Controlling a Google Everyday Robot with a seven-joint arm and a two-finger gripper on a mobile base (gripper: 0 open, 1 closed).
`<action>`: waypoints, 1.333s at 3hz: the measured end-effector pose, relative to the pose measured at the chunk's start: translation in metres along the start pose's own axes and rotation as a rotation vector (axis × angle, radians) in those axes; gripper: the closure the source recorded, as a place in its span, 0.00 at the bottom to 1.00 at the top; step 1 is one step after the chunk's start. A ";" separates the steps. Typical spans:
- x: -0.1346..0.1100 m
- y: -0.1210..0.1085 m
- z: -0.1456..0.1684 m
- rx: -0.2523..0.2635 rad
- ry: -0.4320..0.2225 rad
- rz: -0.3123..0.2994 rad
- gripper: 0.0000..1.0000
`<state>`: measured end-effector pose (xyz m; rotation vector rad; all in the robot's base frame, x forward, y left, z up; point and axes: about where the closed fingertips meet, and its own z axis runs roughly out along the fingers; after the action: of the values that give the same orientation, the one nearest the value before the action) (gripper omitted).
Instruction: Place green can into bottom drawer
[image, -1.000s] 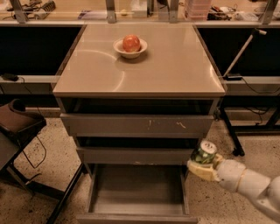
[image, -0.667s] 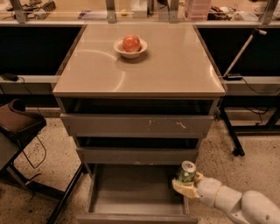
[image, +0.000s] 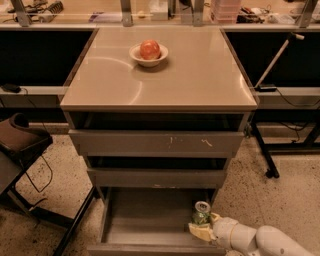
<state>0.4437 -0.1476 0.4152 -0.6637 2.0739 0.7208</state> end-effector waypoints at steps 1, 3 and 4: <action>0.007 0.002 0.002 0.019 -0.003 -0.008 1.00; 0.036 -0.055 0.092 0.172 -0.033 -0.104 1.00; 0.052 -0.074 0.122 0.252 -0.030 -0.159 1.00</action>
Offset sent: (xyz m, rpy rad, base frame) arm 0.0705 0.0129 -0.1268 -0.1342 -0.0799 -0.1361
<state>0.5305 -0.1254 0.2929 -0.6604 2.0145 0.3693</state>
